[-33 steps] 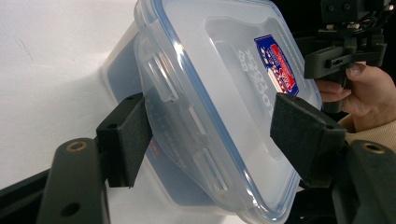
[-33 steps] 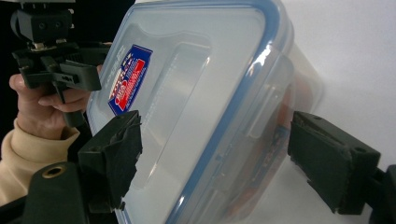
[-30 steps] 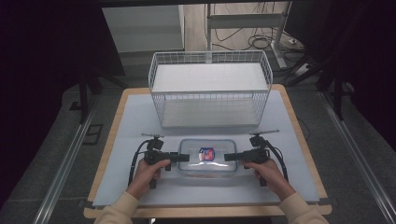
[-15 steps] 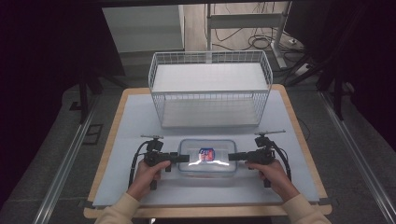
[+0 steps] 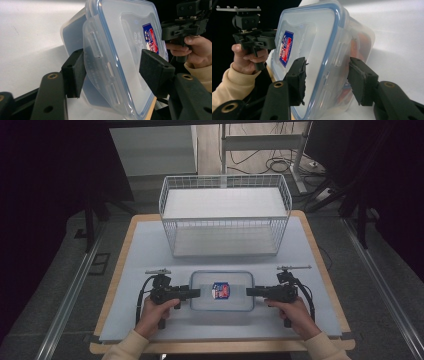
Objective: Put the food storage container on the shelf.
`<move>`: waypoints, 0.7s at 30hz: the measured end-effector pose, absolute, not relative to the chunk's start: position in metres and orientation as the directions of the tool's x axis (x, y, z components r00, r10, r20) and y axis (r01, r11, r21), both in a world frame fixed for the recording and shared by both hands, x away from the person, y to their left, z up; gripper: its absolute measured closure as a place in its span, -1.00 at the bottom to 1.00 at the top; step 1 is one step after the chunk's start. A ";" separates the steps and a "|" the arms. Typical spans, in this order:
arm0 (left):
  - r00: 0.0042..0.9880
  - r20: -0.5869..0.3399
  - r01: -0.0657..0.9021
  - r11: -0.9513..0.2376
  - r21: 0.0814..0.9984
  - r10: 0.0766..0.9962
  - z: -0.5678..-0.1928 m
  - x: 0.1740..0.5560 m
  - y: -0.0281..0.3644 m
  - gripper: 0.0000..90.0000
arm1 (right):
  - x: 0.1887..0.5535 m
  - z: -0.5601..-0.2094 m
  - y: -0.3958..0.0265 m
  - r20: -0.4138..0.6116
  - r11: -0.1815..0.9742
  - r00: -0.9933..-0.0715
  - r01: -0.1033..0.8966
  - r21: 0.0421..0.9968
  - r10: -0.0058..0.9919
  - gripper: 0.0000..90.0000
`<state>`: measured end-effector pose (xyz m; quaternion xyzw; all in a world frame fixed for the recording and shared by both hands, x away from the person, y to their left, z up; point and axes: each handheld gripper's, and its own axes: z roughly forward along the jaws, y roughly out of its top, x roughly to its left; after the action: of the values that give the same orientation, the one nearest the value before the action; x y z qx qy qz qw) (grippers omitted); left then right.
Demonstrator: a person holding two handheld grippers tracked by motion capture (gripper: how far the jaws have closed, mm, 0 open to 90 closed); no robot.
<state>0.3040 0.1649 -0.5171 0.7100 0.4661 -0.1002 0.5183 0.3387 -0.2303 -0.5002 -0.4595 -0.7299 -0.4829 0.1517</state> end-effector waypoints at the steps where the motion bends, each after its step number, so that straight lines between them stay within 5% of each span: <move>1: 0.546 -0.625 0.766 -0.028 0.643 0.558 -0.517 0.304 0.165 -0.11 | 0.339 -0.500 -0.230 0.665 0.111 -0.532 0.817 0.565 0.524 0.12; 21: 0.574 -0.617 0.734 -0.006 0.679 0.538 -0.516 0.289 0.170 0.07 | 0.324 -0.496 -0.234 0.649 0.113 -0.567 0.791 0.602 0.508 0.22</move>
<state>0.2894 0.1703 -0.5157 0.7033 0.4524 -0.0906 0.5408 0.3242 -0.2339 -0.4965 -0.4433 -0.7322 -0.4972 0.1422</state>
